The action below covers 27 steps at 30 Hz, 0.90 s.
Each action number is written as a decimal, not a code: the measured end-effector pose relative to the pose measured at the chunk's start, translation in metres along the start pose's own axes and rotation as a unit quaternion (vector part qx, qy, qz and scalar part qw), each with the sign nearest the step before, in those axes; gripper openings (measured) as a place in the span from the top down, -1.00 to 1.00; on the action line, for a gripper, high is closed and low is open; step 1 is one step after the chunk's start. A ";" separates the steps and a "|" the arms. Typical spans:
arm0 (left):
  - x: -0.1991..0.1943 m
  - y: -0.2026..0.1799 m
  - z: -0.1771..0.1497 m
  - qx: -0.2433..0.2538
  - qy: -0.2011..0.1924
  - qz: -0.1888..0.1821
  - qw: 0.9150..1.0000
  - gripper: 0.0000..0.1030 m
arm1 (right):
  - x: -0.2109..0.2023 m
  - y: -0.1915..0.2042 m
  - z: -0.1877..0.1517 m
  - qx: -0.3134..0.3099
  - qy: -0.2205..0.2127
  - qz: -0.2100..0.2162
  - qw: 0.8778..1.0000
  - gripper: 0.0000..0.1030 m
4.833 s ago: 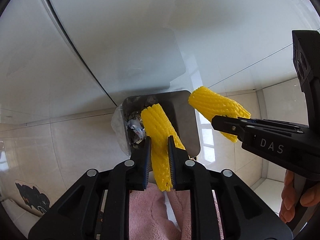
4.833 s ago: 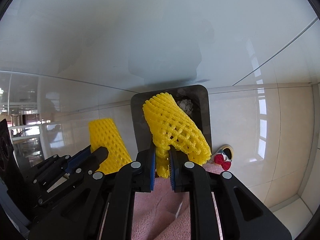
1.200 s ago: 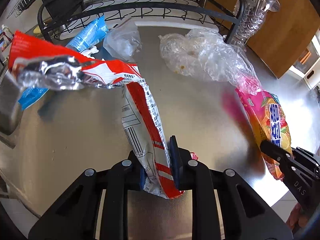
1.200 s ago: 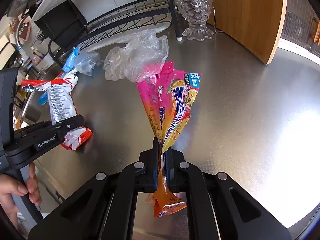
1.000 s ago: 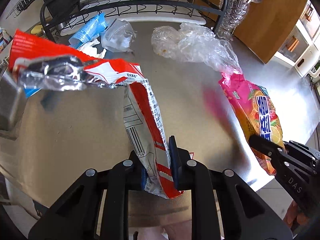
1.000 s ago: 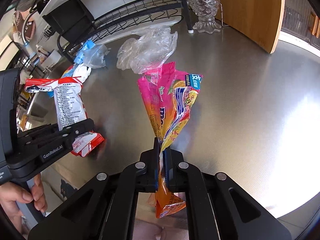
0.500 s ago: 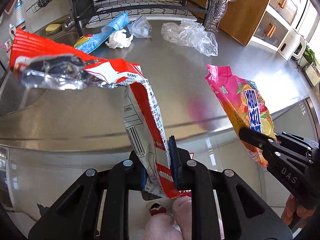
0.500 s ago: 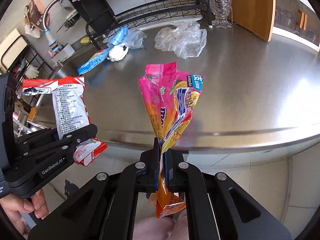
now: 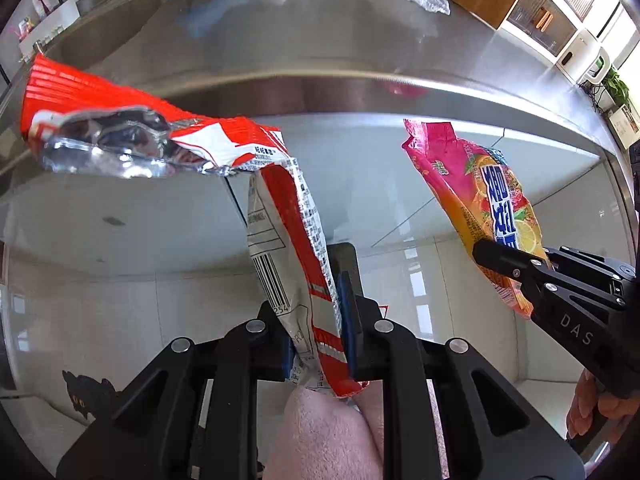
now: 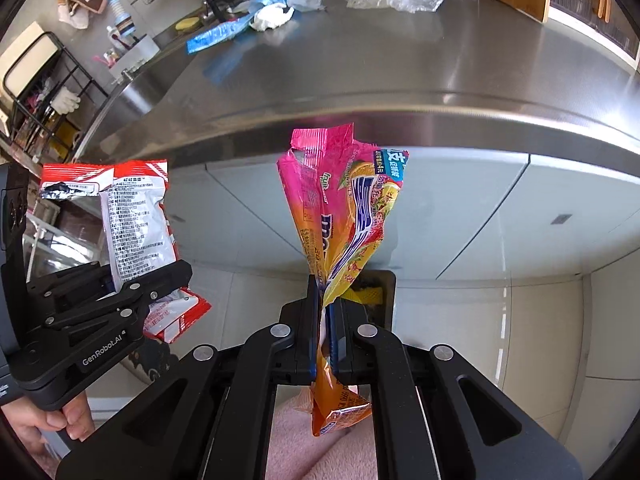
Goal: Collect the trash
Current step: 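Carry both bags down over the black bin and open both tools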
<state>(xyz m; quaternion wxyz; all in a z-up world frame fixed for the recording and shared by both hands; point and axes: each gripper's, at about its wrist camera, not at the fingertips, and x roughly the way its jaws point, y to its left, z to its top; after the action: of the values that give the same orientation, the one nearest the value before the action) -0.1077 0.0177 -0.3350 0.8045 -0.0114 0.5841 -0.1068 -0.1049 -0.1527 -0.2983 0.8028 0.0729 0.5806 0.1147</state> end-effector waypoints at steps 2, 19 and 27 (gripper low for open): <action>0.016 0.004 -0.010 -0.003 0.014 -0.001 1.000 0.65 | 0.015 -0.001 -0.011 0.002 0.017 -0.003 1.000 0.89; 0.192 0.032 -0.052 -0.011 0.092 -0.012 0.996 0.64 | 0.194 -0.051 -0.049 0.068 0.139 0.014 0.988 0.87; 0.255 0.027 -0.053 0.004 0.126 -0.026 0.992 0.64 | 0.260 -0.066 -0.052 0.094 0.173 0.014 0.980 0.87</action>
<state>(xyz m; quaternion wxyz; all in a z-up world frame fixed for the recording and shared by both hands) -0.0780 0.0025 -0.5945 0.7218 -0.0098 0.6795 -0.1307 -0.0704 -0.1475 -0.5690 0.6782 0.1354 0.7176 0.0819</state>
